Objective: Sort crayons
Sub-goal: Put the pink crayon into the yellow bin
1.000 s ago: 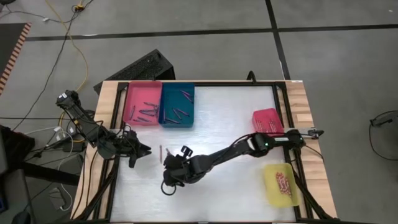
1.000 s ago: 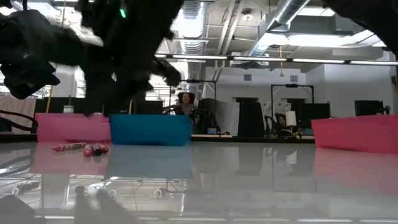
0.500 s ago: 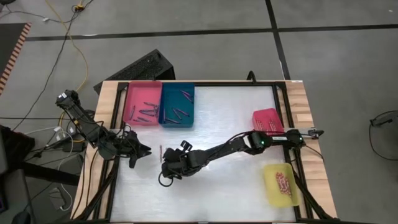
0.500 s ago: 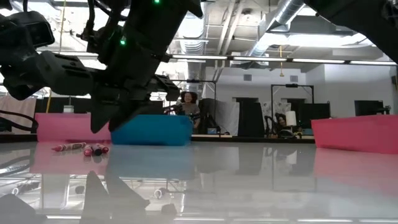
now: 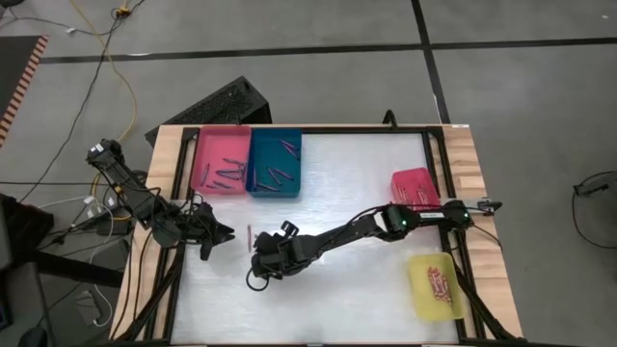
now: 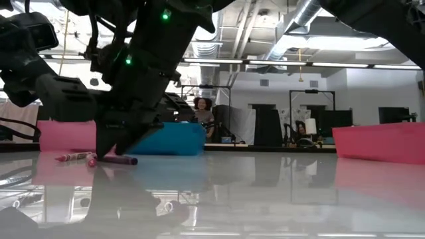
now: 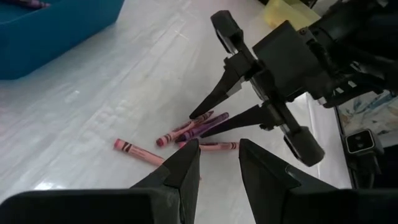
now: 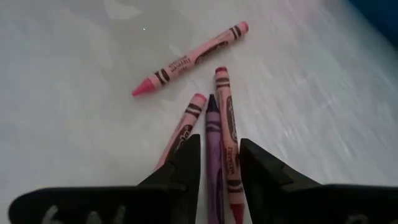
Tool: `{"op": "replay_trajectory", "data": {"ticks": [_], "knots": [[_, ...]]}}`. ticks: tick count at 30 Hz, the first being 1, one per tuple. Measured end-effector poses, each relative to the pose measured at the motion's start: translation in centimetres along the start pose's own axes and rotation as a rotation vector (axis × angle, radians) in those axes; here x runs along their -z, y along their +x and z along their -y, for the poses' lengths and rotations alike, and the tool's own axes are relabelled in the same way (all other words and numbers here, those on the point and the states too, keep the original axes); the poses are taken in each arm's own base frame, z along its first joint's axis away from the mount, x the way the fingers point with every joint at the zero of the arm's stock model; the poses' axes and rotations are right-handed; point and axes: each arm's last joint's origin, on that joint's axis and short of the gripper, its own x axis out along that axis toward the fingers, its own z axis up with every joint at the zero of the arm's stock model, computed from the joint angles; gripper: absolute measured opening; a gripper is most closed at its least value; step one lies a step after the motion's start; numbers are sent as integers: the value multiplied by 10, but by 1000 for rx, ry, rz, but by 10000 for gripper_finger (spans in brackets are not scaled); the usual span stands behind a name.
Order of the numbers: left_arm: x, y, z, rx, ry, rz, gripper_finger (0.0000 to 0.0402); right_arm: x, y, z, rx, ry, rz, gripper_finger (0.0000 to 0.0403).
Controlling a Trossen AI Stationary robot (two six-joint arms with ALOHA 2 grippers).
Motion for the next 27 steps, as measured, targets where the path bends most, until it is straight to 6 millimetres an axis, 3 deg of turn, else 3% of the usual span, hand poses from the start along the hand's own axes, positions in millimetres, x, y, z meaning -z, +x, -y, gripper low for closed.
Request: {"op": "replay_trajectory", "data": {"ticks": [9,21,27], "knots": [[0,0,0,0,-3,0,102,3,5,1,-17,21,-32,108],[0,0,0,0,-7,0,102,1,3,1,-34,32,-44,18],[0,0,0,0,-7,0,102,1,1,0,-40,28,-51,1]]}}
